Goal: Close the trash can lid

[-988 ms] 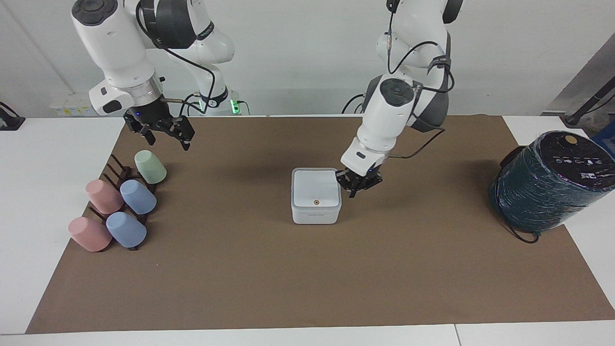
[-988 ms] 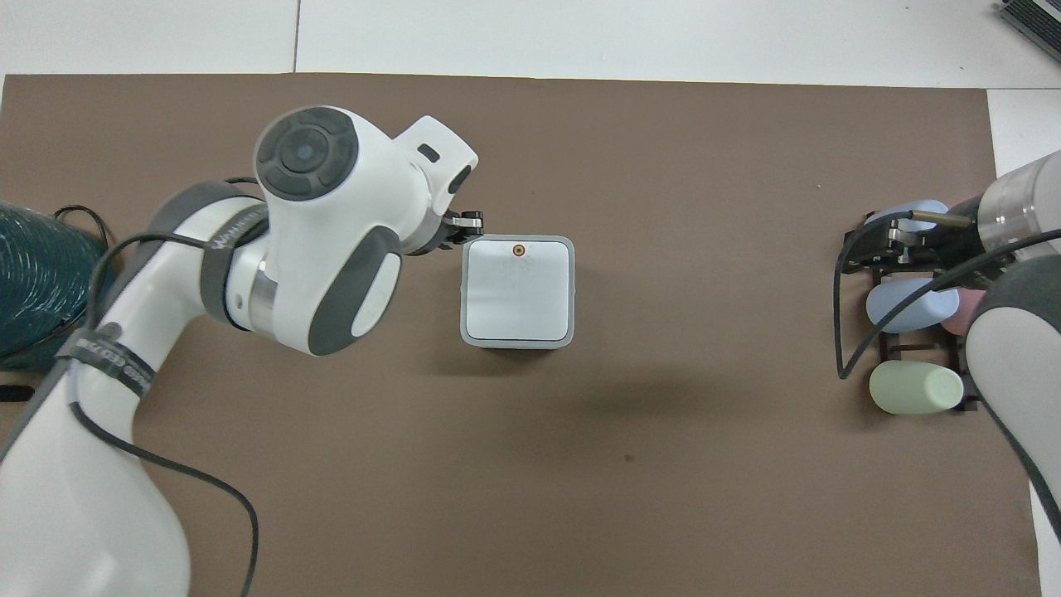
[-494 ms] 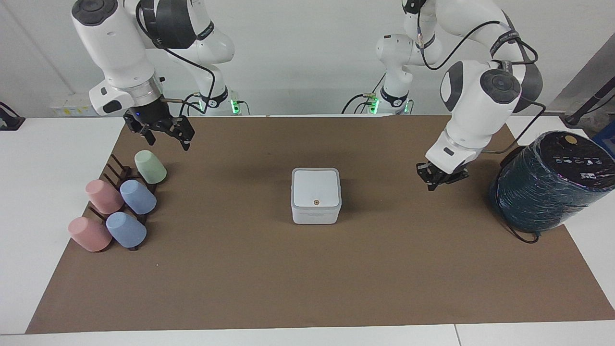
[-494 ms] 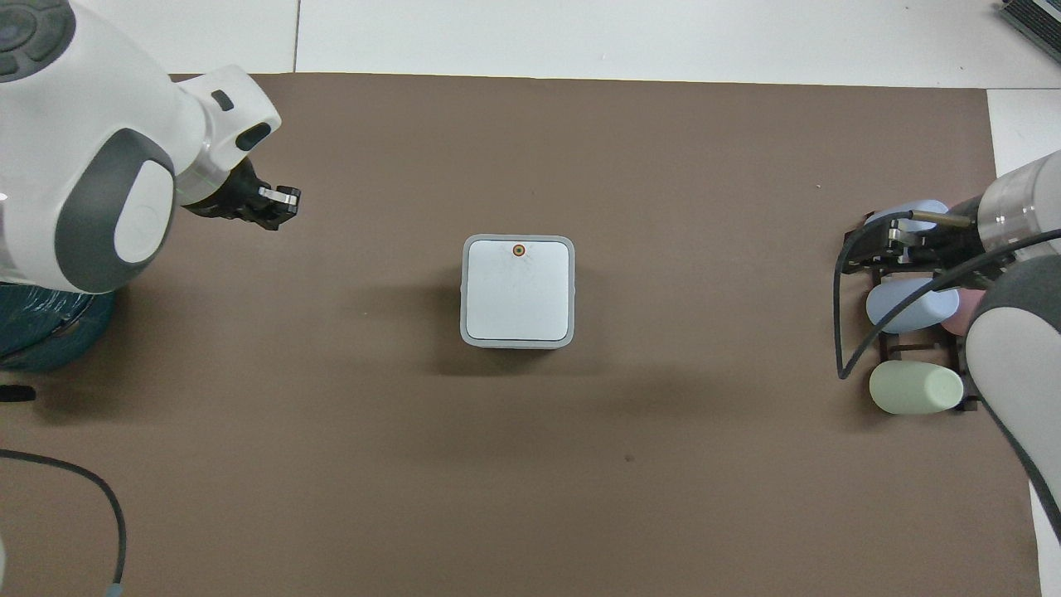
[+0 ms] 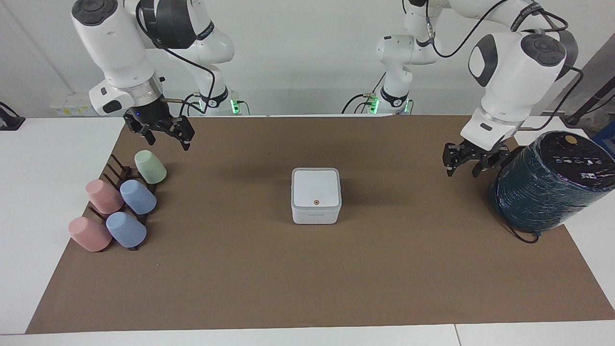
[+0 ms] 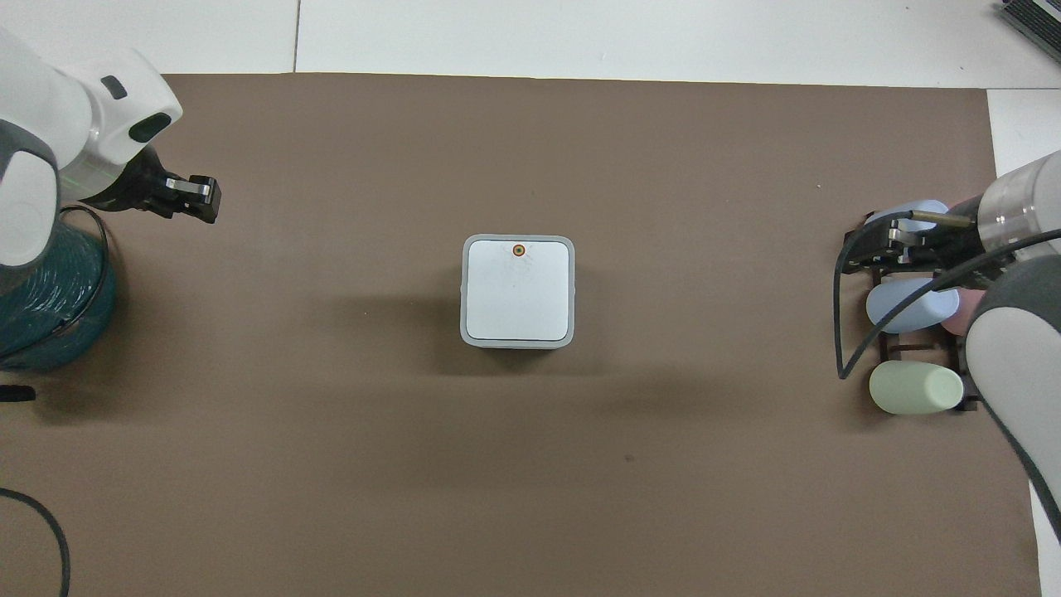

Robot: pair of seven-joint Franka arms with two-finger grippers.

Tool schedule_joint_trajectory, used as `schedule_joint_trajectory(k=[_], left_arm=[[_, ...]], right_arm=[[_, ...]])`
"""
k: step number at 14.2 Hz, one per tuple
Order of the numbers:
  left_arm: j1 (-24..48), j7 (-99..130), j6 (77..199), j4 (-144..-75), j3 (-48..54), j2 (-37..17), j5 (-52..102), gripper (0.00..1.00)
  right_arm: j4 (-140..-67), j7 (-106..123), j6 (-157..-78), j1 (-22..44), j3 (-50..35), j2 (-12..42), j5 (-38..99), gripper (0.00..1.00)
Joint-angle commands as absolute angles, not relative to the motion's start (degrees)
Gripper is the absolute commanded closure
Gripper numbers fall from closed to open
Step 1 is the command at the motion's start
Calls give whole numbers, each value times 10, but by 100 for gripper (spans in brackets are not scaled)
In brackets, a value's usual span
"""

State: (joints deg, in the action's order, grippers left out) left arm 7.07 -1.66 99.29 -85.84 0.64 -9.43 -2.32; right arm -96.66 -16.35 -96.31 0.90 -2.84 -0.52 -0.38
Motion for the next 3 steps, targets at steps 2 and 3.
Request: schedule_joint_trajectory(k=[2,3], left_arm=[[75,-19,987,-871,12,-71,-18,0],[75,-20,985,-871,14,-70,-18,0]], right_arm=[[-973,-151,-968,3,-30,-13,7,0],[-974,-151,-968,3,-30,-13,7,0]])
